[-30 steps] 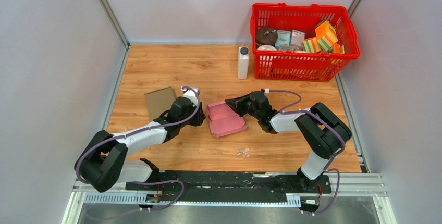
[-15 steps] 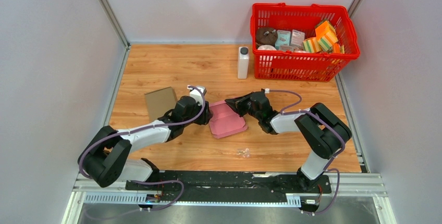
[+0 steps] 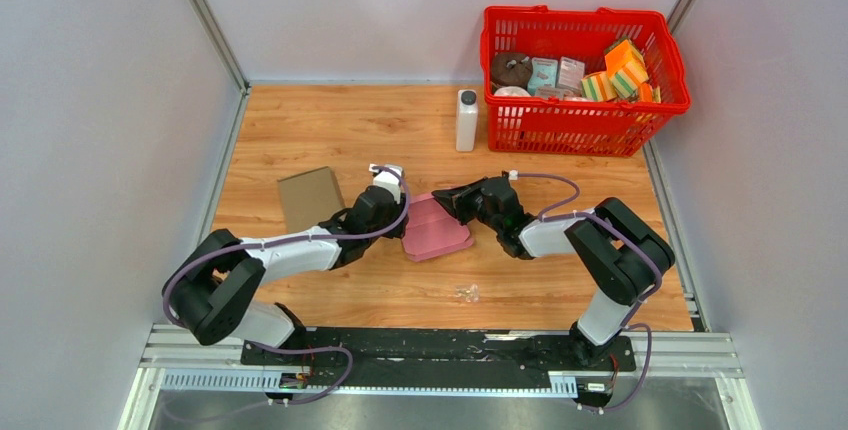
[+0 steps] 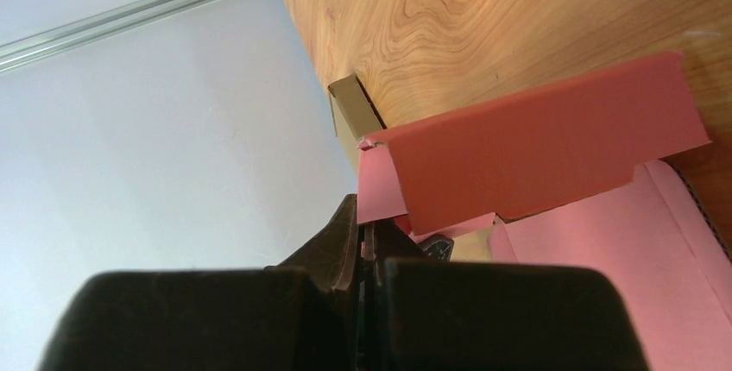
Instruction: Fold the paper box
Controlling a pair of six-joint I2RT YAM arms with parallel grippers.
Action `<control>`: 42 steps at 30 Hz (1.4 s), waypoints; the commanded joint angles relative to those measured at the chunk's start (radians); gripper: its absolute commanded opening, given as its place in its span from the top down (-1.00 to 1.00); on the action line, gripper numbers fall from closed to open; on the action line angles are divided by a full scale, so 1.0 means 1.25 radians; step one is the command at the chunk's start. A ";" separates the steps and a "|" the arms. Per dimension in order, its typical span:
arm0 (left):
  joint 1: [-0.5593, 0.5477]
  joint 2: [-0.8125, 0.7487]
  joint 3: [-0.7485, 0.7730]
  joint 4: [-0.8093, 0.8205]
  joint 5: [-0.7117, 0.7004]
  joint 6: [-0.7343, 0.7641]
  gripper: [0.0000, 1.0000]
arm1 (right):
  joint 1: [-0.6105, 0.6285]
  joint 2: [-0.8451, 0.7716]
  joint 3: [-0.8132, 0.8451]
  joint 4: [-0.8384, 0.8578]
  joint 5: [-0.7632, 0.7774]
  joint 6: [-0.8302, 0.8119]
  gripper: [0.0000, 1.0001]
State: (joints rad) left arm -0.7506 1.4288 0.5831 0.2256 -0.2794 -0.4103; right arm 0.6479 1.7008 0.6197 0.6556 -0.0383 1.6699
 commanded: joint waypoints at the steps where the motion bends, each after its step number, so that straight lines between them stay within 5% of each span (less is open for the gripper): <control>1: -0.023 0.036 0.035 0.044 -0.121 -0.023 0.19 | 0.011 -0.014 -0.007 0.036 0.005 -0.009 1.00; 7: -0.061 0.090 0.094 -0.031 -0.279 -0.066 0.75 | 0.013 -0.019 -0.015 0.036 0.006 0.004 1.00; 19: -0.072 0.248 0.276 -0.357 -0.476 -0.255 1.00 | 0.036 -0.066 -0.025 -0.004 0.029 0.006 1.00; 22: -0.073 0.232 0.233 -0.231 -0.433 -0.208 1.00 | 0.039 -0.079 -0.020 -0.026 0.029 -0.051 0.99; 25: -0.072 0.185 0.108 -0.011 -0.352 -0.133 1.00 | 0.014 -0.144 -0.006 -0.084 0.023 -0.178 0.51; 30: -0.073 0.153 0.073 0.006 -0.307 -0.104 1.00 | -0.030 -0.279 0.149 -0.478 -0.044 -0.692 -0.41; 33: -0.073 0.148 0.088 -0.034 -0.310 -0.114 1.00 | -0.050 -0.308 0.234 -0.668 -0.104 -0.909 -0.73; 39: -0.073 0.150 0.107 -0.079 -0.313 -0.120 1.00 | -0.092 -0.155 0.429 -0.939 -0.189 -1.110 -0.79; 42: -0.072 0.148 0.108 -0.074 -0.297 -0.111 1.00 | -0.118 -0.149 0.410 -0.883 -0.196 -1.146 -0.80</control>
State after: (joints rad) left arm -0.8436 1.6272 0.7109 0.2039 -0.6941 -0.5739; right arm 0.5404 1.4734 1.1355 -0.2981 -0.2287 0.4423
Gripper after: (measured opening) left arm 0.126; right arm 0.899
